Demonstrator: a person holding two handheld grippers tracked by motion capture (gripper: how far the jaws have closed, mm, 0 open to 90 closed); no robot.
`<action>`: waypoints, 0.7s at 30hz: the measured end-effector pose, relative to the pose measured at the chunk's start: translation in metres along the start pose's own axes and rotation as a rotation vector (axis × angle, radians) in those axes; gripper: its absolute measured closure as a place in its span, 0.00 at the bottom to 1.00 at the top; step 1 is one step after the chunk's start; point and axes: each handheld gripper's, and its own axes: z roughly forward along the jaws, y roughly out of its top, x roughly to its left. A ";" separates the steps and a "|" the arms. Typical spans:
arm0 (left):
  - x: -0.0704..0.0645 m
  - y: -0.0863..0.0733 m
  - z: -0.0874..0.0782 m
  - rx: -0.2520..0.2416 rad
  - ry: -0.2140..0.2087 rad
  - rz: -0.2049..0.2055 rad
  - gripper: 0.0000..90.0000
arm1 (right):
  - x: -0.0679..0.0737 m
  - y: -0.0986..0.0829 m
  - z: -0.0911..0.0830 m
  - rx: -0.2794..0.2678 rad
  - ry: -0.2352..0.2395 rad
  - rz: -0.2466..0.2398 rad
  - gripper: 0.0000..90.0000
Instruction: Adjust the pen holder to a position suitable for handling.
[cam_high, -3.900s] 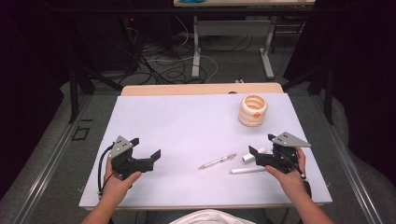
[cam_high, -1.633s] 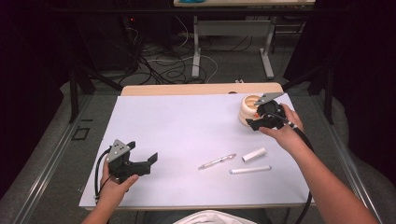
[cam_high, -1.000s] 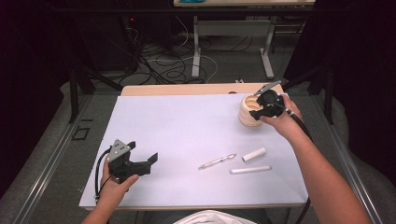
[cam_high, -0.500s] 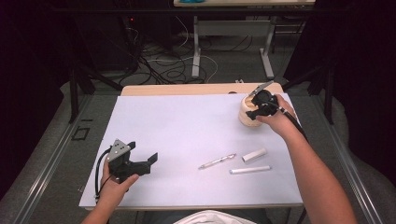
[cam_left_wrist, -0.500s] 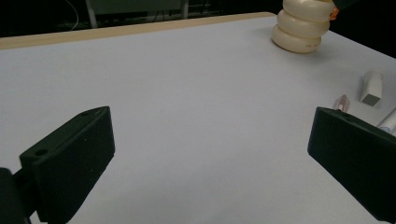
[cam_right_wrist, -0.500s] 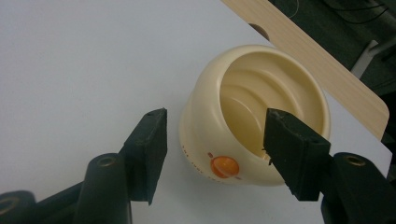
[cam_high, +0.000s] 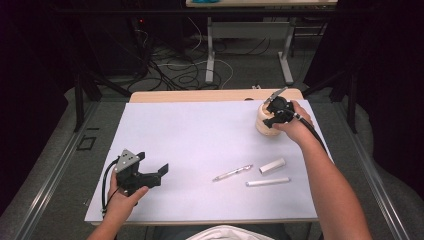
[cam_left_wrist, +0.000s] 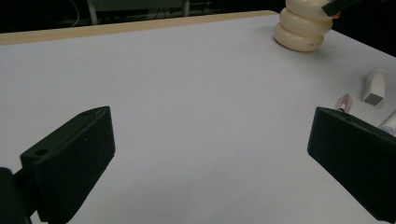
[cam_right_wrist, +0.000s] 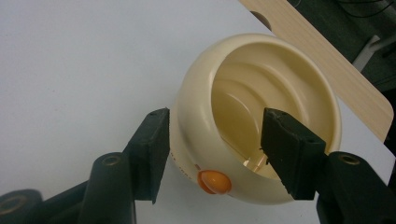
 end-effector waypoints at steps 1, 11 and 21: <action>0.000 0.000 0.000 0.000 0.001 0.002 0.01 | 0.001 0.000 0.001 0.009 0.001 -0.004 0.47; 0.000 0.000 0.001 0.000 0.001 -0.004 0.01 | 0.006 0.000 0.009 0.038 0.023 -0.068 0.54; 0.002 -0.001 0.001 0.010 0.012 -0.004 0.02 | 0.010 0.002 0.006 0.058 0.024 -0.125 0.63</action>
